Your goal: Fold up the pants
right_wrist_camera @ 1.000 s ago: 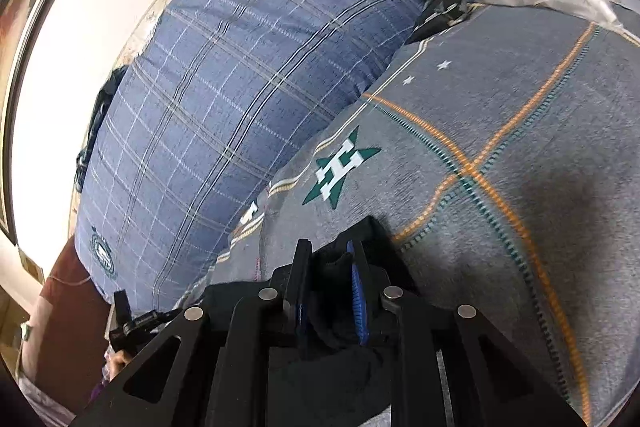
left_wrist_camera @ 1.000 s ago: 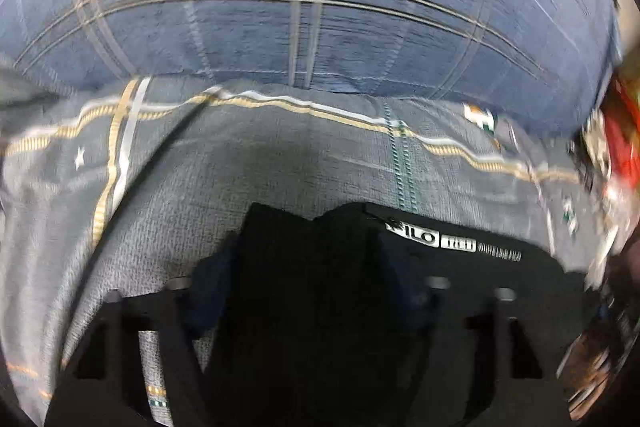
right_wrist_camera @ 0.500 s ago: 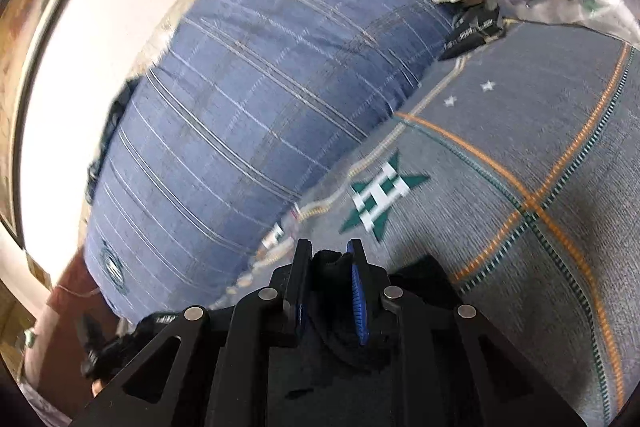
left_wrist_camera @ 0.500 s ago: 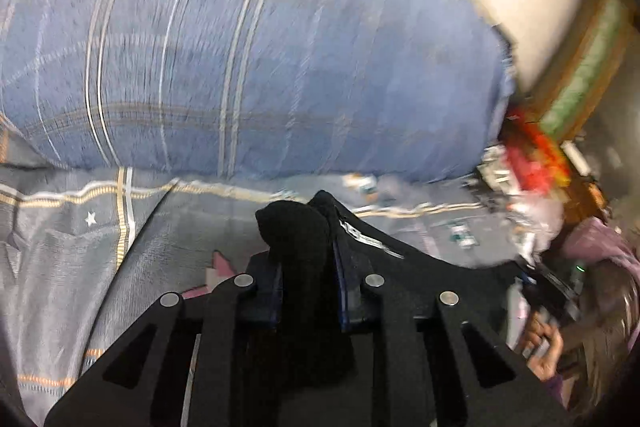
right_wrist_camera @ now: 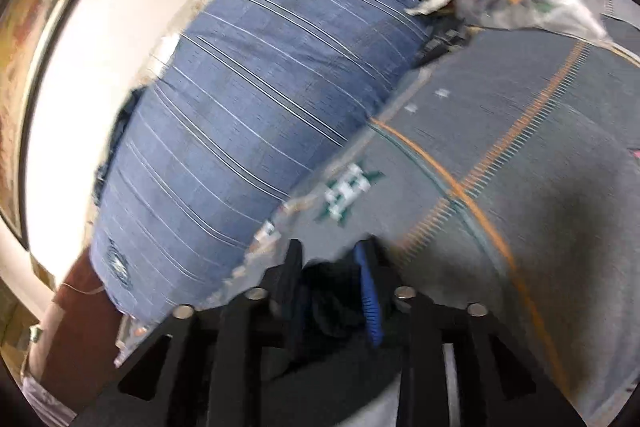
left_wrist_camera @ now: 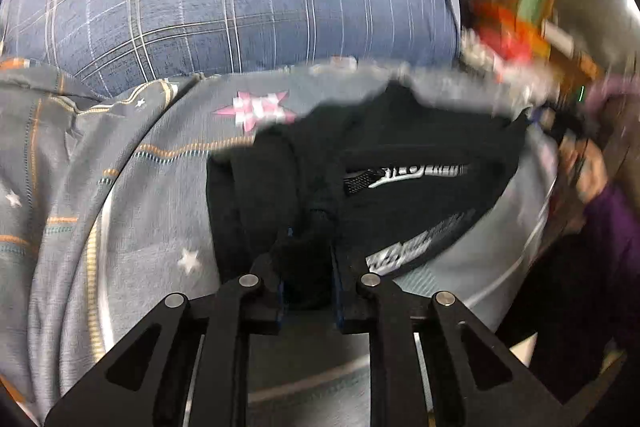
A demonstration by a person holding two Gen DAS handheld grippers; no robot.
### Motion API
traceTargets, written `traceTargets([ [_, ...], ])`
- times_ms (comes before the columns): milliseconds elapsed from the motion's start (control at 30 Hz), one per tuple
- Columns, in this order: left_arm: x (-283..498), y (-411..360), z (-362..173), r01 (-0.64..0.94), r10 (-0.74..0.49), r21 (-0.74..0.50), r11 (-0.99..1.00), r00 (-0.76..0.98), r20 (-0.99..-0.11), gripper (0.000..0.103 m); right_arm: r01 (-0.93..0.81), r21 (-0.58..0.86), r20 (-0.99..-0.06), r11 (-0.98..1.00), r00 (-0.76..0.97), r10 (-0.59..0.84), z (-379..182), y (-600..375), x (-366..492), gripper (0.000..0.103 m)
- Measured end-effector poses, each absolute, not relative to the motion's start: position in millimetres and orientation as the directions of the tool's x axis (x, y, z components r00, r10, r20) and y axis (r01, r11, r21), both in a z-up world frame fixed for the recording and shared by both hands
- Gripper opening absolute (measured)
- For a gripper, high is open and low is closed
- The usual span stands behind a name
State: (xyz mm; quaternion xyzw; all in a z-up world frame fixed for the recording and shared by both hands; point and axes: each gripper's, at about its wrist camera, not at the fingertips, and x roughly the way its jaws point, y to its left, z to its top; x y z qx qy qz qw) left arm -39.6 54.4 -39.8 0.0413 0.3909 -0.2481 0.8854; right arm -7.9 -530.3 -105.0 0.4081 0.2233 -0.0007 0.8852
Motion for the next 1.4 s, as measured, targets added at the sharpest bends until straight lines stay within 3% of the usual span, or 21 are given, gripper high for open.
traceTargets([
  [133,-53.2,65.3,-35.7,0.476,-0.402,-0.104,0.874,0.584,-0.705,0.033,0.296,0.703,-0.443,0.647,0.894,0.073,-112.8,-550.8,-30.8,0.036],
  [267,-52.1,83.7,-30.9,0.411,-0.402,-0.167,0.896,0.594,-0.697,0.033,0.252,0.72,-0.41,0.646,0.906,0.103,-112.2,-551.1,-34.0,0.036],
  [433,-65.8,111.0,3.2,0.361,-0.422,-0.221,0.906,0.725,-0.545,0.033,0.166,0.663,-0.432,0.73,0.881,0.193,-100.5,-515.7,-8.1,0.054],
  [533,-59.8,127.7,16.8,0.322,-0.437,-0.309,0.895,0.768,-0.468,0.033,0.163,0.585,-0.494,0.795,0.849,0.189,-97.8,-491.4,11.5,0.057],
  [600,-46.5,122.5,15.5,0.303,-0.446,-0.346,0.888,0.754,-0.483,0.033,0.205,0.513,-0.554,0.833,0.821,0.139,-100.6,-481.5,20.0,0.057],
  [667,-29.7,100.5,8.7,0.261,-0.374,-0.274,0.926,0.745,-0.553,0.035,0.245,0.449,-0.614,0.859,0.783,0.097,-106.9,-474.5,29.6,0.056],
  [700,-20.4,89.1,2.9,0.243,-0.345,-0.247,0.938,0.732,-0.588,0.042,0.252,0.438,-0.629,0.863,0.772,0.094,-110.2,-472.3,31.8,0.056],
  [733,-10.1,78.4,-5.2,0.232,-0.334,-0.241,0.942,0.71,-0.62,0.049,0.263,0.423,-0.643,0.867,0.761,0.083,-112.3,-469.8,33.5,0.048],
  [767,0.7,68.4,-16.1,0.211,-0.325,-0.249,0.945,0.683,-0.654,0.049,0.267,0.405,-0.651,0.874,0.756,0.071,-113.4,-468.2,33.1,0.033],
  [833,17.4,50.9,-36.3,0.197,-0.335,-0.273,0.941,0.633,-0.698,0.049,0.284,0.342,-0.667,0.896,0.745,0.018,-113.2,-464.1,32.0,0.018],
  [933,23.3,34.7,-49.8,0.169,-0.259,-0.196,0.966,0.646,-0.718,0.046,0.298,0.297,-0.654,0.907,0.756,-0.034,-106.9,-460.9,27.2,0.0],
  [1100,36.5,27.3,-46.6,0.184,-0.227,-0.137,0.973,0.673,-0.704,0.023,0.313,0.317,-0.581,0.895,0.81,-0.078,-89.7,-468.9,24.8,0.0],
  [1200,42.4,27.3,-45.4,0.172,-0.207,-0.122,0.978,0.684,-0.699,0.022,0.263,0.394,-0.531,0.881,0.848,-0.015,-83.7,-473.2,31.4,0.0],
  [1233,43.2,27.2,-45.2,0.171,-0.208,-0.124,0.977,0.683,-0.701,0.021,0.192,0.432,-0.505,0.881,0.861,0.06,-80.1,-466.5,37.7,0.006],
  [1300,41.8,28.2,-44.3,0.173,-0.214,-0.13,0.976,0.684,-0.697,0.02,0.061,0.484,-0.466,0.873,0.862,0.198,-73.5,-445.3,44.5,0.009],
  [1333,40.4,28.3,-43.5,0.176,-0.217,-0.131,0.976,0.686,-0.695,0.02,-0.013,0.504,-0.456,0.864,0.845,0.279,-71.2,-428.4,51.1,0.021],
  [1367,38.2,28.5,-42.6,0.179,-0.219,-0.13,0.975,0.688,-0.692,0.019,-0.105,0.507,-0.454,0.856,0.811,0.369,-68.2,-401.2,61.5,0.047],
  [1400,35.1,28.4,-41.3,0.187,-0.224,-0.129,0.974,0.69,-0.688,0.019,-0.148,0.491,-0.457,0.859,0.795,0.399,-66.8,-383.3,66.7,0.058],
])
